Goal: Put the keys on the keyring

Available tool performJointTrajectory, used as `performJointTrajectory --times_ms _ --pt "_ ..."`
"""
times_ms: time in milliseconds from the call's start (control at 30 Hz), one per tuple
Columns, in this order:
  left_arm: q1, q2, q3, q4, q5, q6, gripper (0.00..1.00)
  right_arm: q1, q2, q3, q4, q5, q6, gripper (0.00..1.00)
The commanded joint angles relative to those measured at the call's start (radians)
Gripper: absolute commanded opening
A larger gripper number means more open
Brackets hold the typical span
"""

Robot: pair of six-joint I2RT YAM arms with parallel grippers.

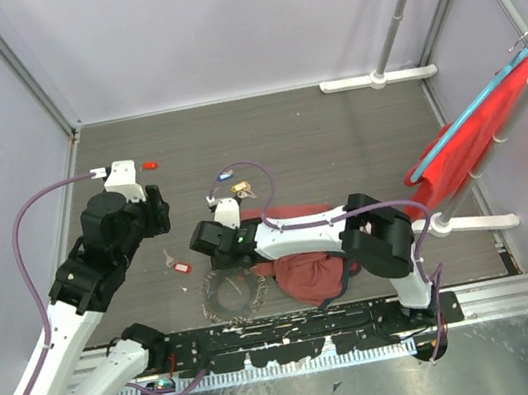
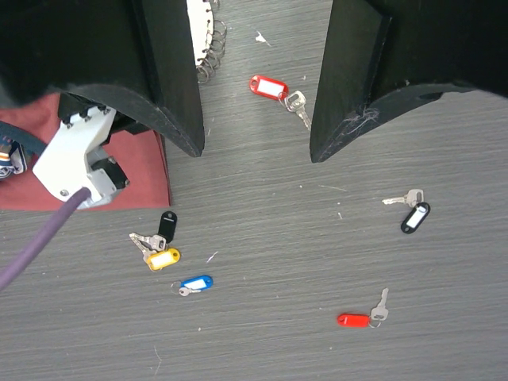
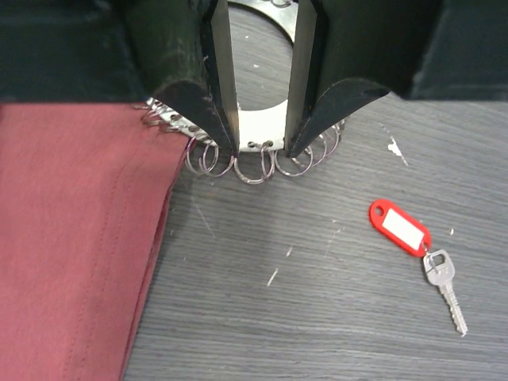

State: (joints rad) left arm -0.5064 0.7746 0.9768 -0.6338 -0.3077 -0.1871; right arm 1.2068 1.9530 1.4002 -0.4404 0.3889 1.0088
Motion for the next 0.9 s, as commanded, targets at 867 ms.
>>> performJointTrajectory --times_ms 867 --pt "0.005 -0.006 -0.012 0.031 -0.009 0.007 0.63 -0.026 0.056 0.031 0.089 -0.115 -0.055 0.28"
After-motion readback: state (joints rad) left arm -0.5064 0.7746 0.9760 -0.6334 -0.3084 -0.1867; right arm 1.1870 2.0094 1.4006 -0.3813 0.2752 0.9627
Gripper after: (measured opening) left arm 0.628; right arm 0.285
